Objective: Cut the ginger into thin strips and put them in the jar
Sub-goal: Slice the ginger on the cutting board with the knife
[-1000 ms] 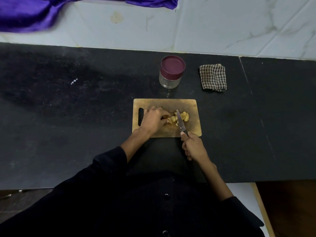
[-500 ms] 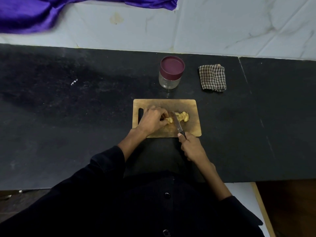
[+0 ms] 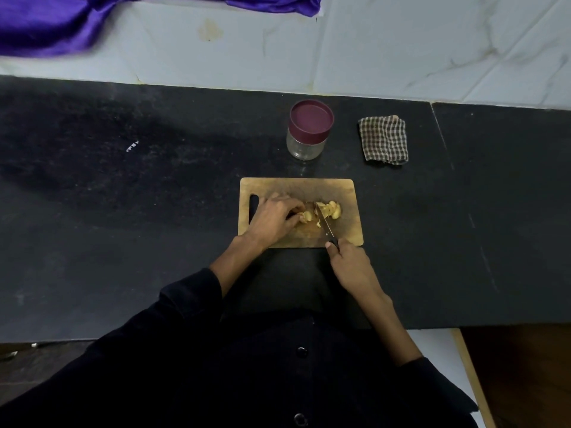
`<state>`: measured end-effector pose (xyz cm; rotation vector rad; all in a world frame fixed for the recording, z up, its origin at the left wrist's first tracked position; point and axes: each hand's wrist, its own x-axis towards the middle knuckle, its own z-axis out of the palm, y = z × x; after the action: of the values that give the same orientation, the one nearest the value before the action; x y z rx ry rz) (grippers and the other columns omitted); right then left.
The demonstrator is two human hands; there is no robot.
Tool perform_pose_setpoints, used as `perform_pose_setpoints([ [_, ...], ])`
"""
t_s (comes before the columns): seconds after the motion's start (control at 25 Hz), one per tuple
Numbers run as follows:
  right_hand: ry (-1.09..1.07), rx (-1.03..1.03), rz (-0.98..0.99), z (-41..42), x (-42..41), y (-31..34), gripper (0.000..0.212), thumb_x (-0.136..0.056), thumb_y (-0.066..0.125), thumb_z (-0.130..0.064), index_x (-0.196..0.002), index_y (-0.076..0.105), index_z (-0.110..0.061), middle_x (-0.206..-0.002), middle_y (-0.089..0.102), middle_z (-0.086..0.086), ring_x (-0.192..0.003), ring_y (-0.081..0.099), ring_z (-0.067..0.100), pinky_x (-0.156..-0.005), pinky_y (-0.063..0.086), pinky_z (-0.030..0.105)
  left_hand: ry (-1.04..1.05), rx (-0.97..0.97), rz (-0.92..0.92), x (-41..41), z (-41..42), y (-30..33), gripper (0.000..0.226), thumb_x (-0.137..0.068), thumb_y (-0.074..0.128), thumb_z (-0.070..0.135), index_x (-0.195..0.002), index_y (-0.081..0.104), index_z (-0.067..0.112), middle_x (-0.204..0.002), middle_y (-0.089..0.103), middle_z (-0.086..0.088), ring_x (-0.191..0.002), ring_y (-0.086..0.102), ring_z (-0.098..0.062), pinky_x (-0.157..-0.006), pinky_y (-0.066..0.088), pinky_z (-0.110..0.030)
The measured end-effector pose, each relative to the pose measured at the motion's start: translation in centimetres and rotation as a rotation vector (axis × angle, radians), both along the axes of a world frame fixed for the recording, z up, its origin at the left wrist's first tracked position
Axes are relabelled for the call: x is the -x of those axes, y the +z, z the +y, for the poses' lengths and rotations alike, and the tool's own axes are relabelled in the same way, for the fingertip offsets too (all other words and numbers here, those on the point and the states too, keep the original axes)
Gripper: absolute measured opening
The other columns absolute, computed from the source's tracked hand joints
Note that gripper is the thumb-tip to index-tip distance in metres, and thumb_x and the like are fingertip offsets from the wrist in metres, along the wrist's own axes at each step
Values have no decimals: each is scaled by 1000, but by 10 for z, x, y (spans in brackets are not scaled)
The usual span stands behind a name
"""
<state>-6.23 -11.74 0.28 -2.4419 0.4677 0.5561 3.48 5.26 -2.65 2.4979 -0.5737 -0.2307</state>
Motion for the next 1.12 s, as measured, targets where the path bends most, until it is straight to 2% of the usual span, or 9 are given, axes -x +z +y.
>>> perform_pose_setpoints([
  [0.2, 58, -22, 40, 8, 0, -2, 33, -104, 39, -39, -112, 57, -12, -106, 62, 10, -99, 60, 28, -85, 49, 44, -8, -108, 8, 2, -3, 4, 37, -86, 67, 31, -122, 60, 23, -131, 56, 1, -128, 41, -18, -110, 27, -46],
  [0.36, 37, 44, 35, 5, 1, 0, 33, -104, 38, -38, -113, 57, -13, -104, 63, 9, -97, 61, 28, -86, 51, 48, 12, -102, 3, 2, -6, 5, 29, -84, 69, 29, -112, 62, 23, -124, 58, 1, -121, 45, -18, -107, 30, -44],
  [0.52, 29, 38, 20, 2, 1, 4, 32, -105, 38, -38, -116, 56, -15, -101, 61, 7, -94, 61, 26, -82, 51, 45, 36, -56, 17, 0, -4, 7, 26, -83, 71, 25, -107, 64, 22, -118, 62, 1, -116, 49, -17, -105, 35, -44],
  [0.84, 100, 49, 63, 8, -1, 5, 29, -104, 39, -39, -104, 55, -15, -100, 63, 9, -95, 62, 28, -84, 51, 48, 41, -30, 35, -1, -5, 11, 23, -80, 73, 20, -102, 66, 21, -112, 63, 1, -112, 51, -16, -102, 39, -44],
  [1.12, 65, 128, 32, 17, 3, 6, 32, -105, 36, -35, -110, 56, -11, -106, 63, 12, -98, 61, 31, -77, 46, 41, 78, 43, -20, 3, -3, 6, 22, -76, 77, 16, -94, 64, 20, -104, 64, 2, -104, 55, -15, -95, 46, -42],
])
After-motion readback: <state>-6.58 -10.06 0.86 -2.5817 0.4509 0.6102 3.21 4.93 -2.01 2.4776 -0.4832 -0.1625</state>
